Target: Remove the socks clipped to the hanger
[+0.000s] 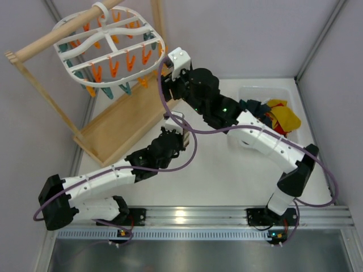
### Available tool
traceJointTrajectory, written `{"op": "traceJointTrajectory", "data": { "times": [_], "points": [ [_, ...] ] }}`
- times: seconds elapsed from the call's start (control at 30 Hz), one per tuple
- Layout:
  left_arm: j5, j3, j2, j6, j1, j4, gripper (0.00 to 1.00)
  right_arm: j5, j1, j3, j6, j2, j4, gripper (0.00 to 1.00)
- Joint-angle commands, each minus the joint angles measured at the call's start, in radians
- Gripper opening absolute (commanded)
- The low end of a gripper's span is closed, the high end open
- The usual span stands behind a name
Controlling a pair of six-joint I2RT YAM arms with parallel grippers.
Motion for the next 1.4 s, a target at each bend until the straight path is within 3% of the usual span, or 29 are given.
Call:
{"op": "traceJointTrajectory", "data": {
  "times": [0.0, 0.2, 0.4, 0.6, 0.73, 0.83, 0.93, 1.13, 1.37],
  "points": [
    [0.170, -0.036, -0.069, -0.059, -0.004, 0.017, 0.00, -0.019, 0.011, -0.070, 0.034, -0.154, 0.038, 0.69],
    [0.345, -0.049, -0.103, -0.120, -0.002, -0.005, 0.00, 0.067, 0.007, -0.215, 0.054, -0.347, -0.072, 0.87],
    [0.471, 0.002, -0.043, -0.143, -0.002, -0.002, 0.00, 0.338, -0.007, -0.460, 0.134, -0.626, -0.177, 0.99],
    [0.525, 0.132, 0.080, -0.139, -0.001, -0.003, 0.00, 0.472, -0.030, -0.739, 0.252, -0.951, -0.275, 0.99],
    [0.522, 0.244, 0.170, -0.127, -0.001, -0.003, 0.00, 0.533, -0.032, -0.841, 0.324, -1.109, -0.344, 1.00],
    [0.532, 0.364, 0.270, -0.095, -0.001, -0.008, 0.00, 0.637, -0.033, -0.901, 0.364, -1.206, -0.392, 1.00],
    [0.566, 0.576, 0.435, -0.064, 0.002, -0.035, 0.00, 0.711, -0.033, -0.915, 0.401, -1.306, -0.445, 0.99],
    [0.698, 0.935, 0.711, -0.004, 0.024, -0.092, 0.00, 0.739, -0.033, -0.925, 0.412, -1.444, -0.487, 0.99],
    [0.861, 1.272, 1.018, -0.030, 0.044, -0.126, 0.01, 0.739, -0.030, -0.918, 0.398, -1.490, -0.492, 0.99]
  ]
}}
